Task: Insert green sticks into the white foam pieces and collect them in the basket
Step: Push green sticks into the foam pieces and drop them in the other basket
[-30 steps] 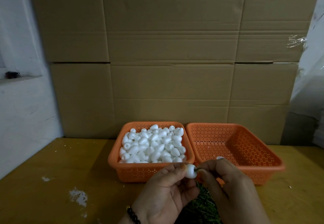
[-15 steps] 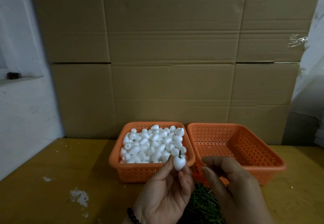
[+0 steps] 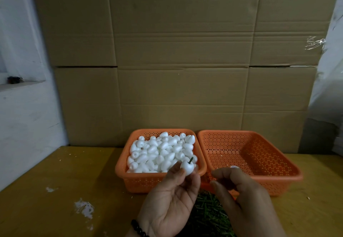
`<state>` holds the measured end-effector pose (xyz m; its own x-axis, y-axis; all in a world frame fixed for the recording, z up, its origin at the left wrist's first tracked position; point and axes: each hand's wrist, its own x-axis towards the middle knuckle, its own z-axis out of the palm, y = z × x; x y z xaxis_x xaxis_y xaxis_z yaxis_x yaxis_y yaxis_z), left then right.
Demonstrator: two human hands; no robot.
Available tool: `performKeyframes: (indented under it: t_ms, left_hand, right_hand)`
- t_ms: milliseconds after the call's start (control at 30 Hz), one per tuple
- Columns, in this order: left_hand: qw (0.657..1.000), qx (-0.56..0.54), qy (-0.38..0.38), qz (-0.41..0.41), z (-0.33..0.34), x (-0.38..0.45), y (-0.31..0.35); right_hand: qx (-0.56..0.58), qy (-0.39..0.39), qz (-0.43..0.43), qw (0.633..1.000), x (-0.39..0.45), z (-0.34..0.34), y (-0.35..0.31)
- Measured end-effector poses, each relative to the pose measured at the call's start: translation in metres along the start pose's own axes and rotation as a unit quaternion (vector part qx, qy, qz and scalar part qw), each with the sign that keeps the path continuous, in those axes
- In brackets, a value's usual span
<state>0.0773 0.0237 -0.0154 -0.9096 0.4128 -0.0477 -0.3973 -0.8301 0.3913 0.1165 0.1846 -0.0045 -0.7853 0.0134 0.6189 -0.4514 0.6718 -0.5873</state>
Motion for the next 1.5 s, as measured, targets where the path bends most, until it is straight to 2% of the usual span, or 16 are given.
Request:
performKeyframes:
  t_ms: [133,233,400,533,700,833,933,1067,1133,1233,1333,1500]
  left_hand:
    - [0.997,0.048,0.004,0.054,0.004,0.000,-0.003]
    - [0.987,0.128,0.004,0.093,0.003,0.002,-0.006]
    - [0.935,0.323,0.016,0.147,0.001,0.002,-0.015]
    - [0.890,0.430,0.022,0.149,-0.002,0.002,-0.020]
    - [0.875,0.464,0.056,0.122,-0.003,0.003,-0.021]
    - [0.840,0.515,0.102,0.139,-0.003,0.001,-0.017]
    - [0.814,0.545,0.117,0.162,-0.006,0.001,-0.013]
    - [0.731,0.648,0.103,0.187,-0.009,0.000,-0.015]
    - [0.704,0.678,0.090,0.190,-0.009,0.000,-0.020]
    - [0.689,0.701,0.073,0.167,-0.010,0.000,-0.026]
    - [0.670,0.722,0.070,0.157,-0.011,0.000,-0.029]
    - [0.630,0.756,0.065,0.167,-0.016,0.001,-0.027]
  right_hand:
    - [0.003,-0.005,0.007,1.000,0.000,0.001,0.002]
    - [-0.005,-0.011,-0.017,1.000,0.001,0.000,0.002]
    - [-0.007,-0.042,-0.065,0.997,0.001,0.003,0.004]
    - [0.003,-0.065,-0.083,0.994,0.001,0.008,0.006]
    - [-0.027,-0.075,-0.069,0.994,0.000,0.010,0.014]
    - [-0.042,-0.035,-0.006,0.999,0.007,0.004,0.026]
    - [-0.101,-0.045,0.065,0.992,0.026,-0.008,0.050]
    - [-0.234,-0.080,0.128,0.960,0.063,-0.026,0.090]
    - [-0.265,-0.126,0.165,0.942,0.080,-0.032,0.106]
    - [-0.264,-0.173,0.227,0.921,0.095,-0.034,0.122]
    - [-0.304,-0.194,0.250,0.899,0.101,-0.028,0.133]
    - [-0.312,-0.174,0.271,0.894,0.097,-0.020,0.130]
